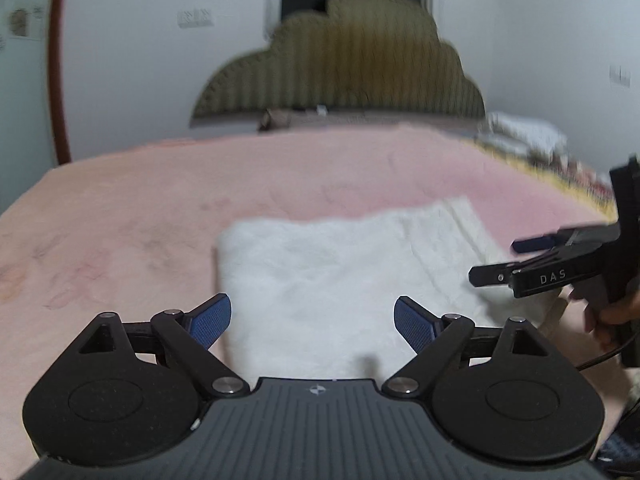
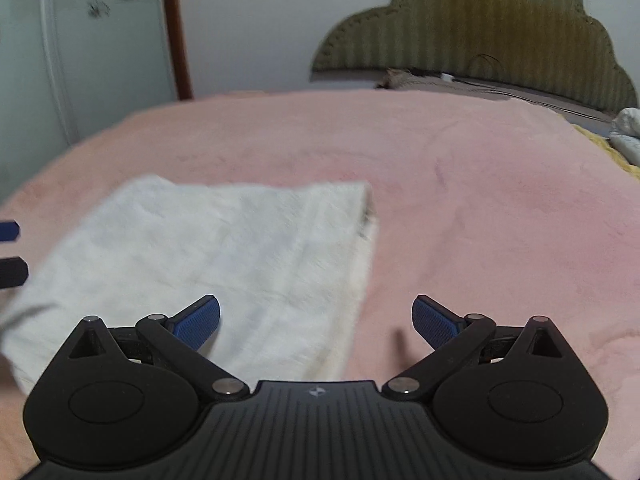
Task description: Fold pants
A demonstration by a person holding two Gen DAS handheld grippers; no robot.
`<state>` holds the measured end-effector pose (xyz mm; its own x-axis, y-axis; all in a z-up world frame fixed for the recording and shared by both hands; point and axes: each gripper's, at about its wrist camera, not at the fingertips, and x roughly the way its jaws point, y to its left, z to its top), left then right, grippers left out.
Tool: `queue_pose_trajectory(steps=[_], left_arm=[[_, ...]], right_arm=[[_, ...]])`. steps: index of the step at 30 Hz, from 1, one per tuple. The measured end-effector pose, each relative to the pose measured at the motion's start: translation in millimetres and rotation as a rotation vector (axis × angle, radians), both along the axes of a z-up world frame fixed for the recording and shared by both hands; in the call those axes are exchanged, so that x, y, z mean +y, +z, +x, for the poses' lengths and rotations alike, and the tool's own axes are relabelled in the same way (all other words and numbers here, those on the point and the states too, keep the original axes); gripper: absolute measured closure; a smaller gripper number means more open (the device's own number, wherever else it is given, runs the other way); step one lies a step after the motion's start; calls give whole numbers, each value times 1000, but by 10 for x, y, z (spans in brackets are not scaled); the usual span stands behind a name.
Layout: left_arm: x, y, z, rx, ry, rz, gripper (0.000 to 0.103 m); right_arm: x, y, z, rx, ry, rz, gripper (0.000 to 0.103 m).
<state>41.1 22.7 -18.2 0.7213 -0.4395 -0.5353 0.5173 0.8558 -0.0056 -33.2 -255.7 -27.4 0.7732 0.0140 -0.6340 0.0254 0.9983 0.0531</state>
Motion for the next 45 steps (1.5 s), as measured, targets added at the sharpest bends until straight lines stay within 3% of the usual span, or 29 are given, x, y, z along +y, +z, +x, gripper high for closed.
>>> queue_pose_trajectory(steps=[3,5,10,17,28,45], left_arm=[[-216,-253,92,87,15,58,13],[-295,-319,12,41,51,75,11],[-309,-315,14,51,122,58,5],[-321,-389,-76,-12,185,55,0],[-324,-428,-106,-38,195,53,0],[-316,-432,-102,-36,194,48,0]], right_arm=[[-175,-102,-43,0,-26,103,0],[-233,-151,-57,3,-39,154,0],[-213,-237,-100,-42,-45,158,0],[-253,-283,-150,-73,-53,195,0],[-354,-304,-155,-90,-64,259,0],[-339,-303,-151,-89,-64,261,0]])
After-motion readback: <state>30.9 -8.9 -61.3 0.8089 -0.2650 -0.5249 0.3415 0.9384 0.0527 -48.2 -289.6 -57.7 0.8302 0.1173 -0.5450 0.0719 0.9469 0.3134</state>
